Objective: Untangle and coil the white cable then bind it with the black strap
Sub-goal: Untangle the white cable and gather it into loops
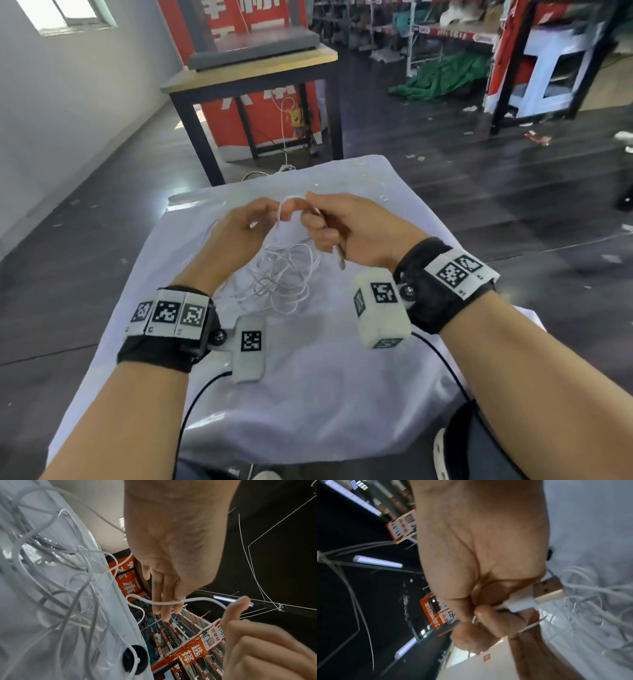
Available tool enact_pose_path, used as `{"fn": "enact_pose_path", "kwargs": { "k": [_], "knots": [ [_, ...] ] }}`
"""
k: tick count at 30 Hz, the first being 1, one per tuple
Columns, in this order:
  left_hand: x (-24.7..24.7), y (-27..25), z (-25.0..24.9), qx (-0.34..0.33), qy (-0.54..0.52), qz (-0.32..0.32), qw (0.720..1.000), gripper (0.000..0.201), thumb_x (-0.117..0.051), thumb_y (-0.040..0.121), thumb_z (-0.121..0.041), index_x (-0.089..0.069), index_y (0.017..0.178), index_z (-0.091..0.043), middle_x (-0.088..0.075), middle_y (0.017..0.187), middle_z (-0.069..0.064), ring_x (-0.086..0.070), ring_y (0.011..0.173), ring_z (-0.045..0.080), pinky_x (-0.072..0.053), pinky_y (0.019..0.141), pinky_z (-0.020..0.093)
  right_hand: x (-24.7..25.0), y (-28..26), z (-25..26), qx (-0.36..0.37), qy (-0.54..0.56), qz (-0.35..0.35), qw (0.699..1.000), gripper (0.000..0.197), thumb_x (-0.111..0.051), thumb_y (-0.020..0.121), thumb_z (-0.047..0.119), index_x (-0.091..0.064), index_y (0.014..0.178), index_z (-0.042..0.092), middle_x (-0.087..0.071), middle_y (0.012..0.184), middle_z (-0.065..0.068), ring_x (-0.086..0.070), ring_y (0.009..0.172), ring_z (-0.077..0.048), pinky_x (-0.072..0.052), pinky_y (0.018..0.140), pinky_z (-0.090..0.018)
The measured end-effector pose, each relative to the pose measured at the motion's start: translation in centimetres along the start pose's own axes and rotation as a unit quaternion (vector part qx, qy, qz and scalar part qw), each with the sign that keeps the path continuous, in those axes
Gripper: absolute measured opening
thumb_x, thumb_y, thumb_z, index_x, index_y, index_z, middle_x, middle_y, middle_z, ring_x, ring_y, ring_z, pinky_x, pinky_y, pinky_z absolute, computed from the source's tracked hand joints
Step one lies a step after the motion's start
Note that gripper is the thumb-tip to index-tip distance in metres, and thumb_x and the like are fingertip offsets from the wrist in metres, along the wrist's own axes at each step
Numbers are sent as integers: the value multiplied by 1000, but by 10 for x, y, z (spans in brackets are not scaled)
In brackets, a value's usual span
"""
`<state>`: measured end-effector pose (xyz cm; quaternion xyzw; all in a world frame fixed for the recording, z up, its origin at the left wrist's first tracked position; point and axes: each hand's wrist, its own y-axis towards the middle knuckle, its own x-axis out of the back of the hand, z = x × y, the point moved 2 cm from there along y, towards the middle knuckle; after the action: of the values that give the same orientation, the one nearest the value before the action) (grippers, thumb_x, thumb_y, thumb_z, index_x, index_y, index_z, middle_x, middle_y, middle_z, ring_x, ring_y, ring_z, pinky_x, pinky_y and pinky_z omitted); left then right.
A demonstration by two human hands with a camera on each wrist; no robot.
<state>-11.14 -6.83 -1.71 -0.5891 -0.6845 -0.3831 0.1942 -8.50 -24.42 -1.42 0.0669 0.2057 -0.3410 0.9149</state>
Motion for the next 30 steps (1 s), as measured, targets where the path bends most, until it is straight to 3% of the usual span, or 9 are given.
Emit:
{"fn": "enact_pose_path", "kwargs": {
  "k": [3, 6, 9, 13, 17, 20, 23, 26, 30],
  "knots": [
    [-4, -6, -12, 40, -130, 56, 989, 22, -44, 99, -13, -66, 97, -15, -73, 81, -4, -65, 83, 5, -45, 80, 13, 2, -4, 11, 35, 140, -7, 990, 31, -31, 102, 22, -56, 113, 9, -44, 58, 9, -33, 41, -2, -23, 44, -12],
    [-10, -10, -20, 36, -169, 97, 980, 23, -42, 100, -12, -65, 100, -12, -66, 74, 3, -61, 76, 10, -45, 86, 22, 17, -7, 20, 117, 291, -51, 948, 31, -33, 102, 21, -54, 121, 9, -48, 61, 7, -34, 37, -4, -27, 37, -12],
    [-15, -11, -19, 56, -159, 120, 978, 18, -49, 98, -19, -67, 102, -19, -63, 71, -2, -59, 76, 7, -44, 91, 27, 35, -11, 18, 164, 367, -124, 907, 28, -31, 103, 17, -51, 120, 6, -50, 66, 4, -39, 41, -4, -32, 41, -13],
    [-19, -12, -19, 77, -154, 149, 974, 12, -57, 94, -16, -67, 98, -19, -64, 70, -4, -59, 75, 10, -48, 93, 36, 44, -17, 14, 179, 346, -203, 898, 26, -31, 102, 12, -56, 100, 8, -54, 68, 4, -47, 48, -9, -36, 54, -17],
    [-19, -13, -24, 106, -200, 170, 959, 8, -55, 93, -11, -62, 90, -10, -65, 71, 3, -60, 79, 14, -49, 96, 32, 46, -15, 14, 207, 389, -264, 858, 26, -45, 101, 25, -59, 98, 4, -61, 71, -2, -57, 49, -12, -48, 62, -24],
    [-16, -14, -23, 112, -210, 175, 955, 10, -53, 95, -14, -61, 89, -11, -64, 72, 7, -60, 79, 19, -50, 96, 35, 59, -12, 9, 216, 395, -295, 843, 44, -46, 97, 43, -54, 125, 10, -63, 103, -6, -64, 58, -17, -54, 63, -30],
    [-14, -14, -16, 126, -188, 167, 960, 8, -58, 94, -16, -62, 92, -10, -57, 65, 2, -61, 64, 16, -57, 86, 38, 71, -15, 9, 256, 364, -332, 832, 52, -38, 99, 41, -24, 148, 34, -43, 141, -5, -70, 79, -24, -57, 70, -33],
    [-10, -16, -12, 114, -136, 179, 968, 8, -63, 91, -17, -70, 94, -17, -56, 61, -3, -52, 53, 10, -57, 67, 28, 69, -24, 10, 260, 268, -373, 849, 50, -25, 103, 31, -9, 146, 50, -33, 145, 3, -62, 108, -26, -52, 89, -50],
    [-6, -21, -19, 105, -90, 226, 964, 13, -69, 86, -19, -77, 91, -28, -64, 70, 0, -43, 54, 9, -39, 53, 19, 61, -24, 0, 185, 119, -391, 894, 49, -24, 102, 29, -13, 142, 56, -39, 138, 10, -53, 118, -23, -39, 96, -63]
  ]
}}
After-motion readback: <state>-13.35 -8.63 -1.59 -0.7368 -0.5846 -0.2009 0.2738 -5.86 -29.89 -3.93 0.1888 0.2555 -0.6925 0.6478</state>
